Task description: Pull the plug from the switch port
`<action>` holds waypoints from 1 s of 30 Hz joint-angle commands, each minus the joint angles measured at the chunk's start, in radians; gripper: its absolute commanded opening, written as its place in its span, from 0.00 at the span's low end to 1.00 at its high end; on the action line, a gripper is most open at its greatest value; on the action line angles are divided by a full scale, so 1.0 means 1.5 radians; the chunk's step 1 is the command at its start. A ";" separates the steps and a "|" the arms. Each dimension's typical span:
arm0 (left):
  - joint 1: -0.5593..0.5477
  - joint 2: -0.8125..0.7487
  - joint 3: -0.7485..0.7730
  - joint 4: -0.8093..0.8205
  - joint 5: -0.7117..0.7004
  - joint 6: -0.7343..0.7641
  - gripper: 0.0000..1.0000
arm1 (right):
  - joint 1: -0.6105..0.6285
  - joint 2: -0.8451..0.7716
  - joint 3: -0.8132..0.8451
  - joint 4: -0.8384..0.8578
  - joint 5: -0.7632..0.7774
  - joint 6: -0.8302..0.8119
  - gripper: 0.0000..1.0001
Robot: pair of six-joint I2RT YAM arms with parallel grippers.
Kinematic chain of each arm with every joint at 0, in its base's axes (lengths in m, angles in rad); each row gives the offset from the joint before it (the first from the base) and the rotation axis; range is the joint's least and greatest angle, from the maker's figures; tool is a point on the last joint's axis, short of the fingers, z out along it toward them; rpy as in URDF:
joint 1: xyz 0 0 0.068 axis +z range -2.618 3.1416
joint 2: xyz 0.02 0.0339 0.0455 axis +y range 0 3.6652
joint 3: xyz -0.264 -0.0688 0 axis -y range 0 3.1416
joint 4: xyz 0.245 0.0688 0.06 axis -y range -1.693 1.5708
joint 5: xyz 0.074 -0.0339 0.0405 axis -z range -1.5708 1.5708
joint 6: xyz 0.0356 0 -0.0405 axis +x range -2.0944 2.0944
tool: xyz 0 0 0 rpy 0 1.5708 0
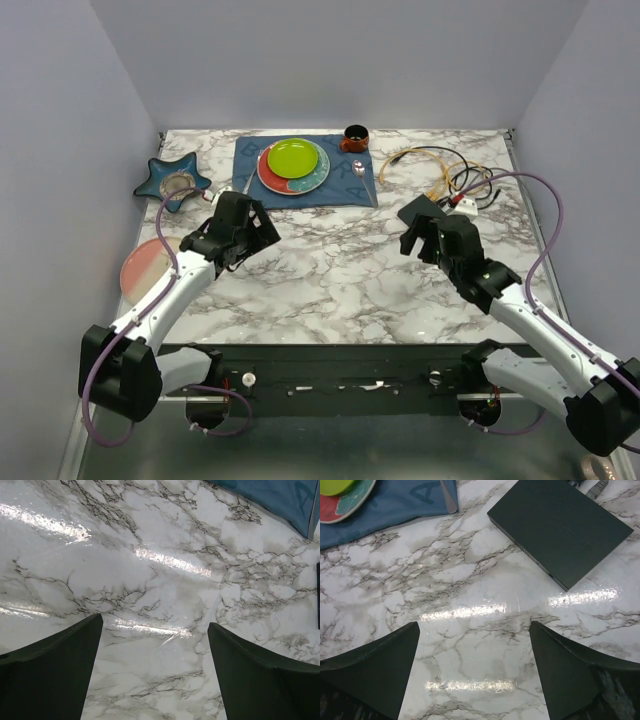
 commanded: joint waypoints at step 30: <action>-0.140 -0.054 -0.071 0.113 0.015 -0.083 0.94 | -0.334 0.535 0.379 -0.123 -0.041 0.153 0.48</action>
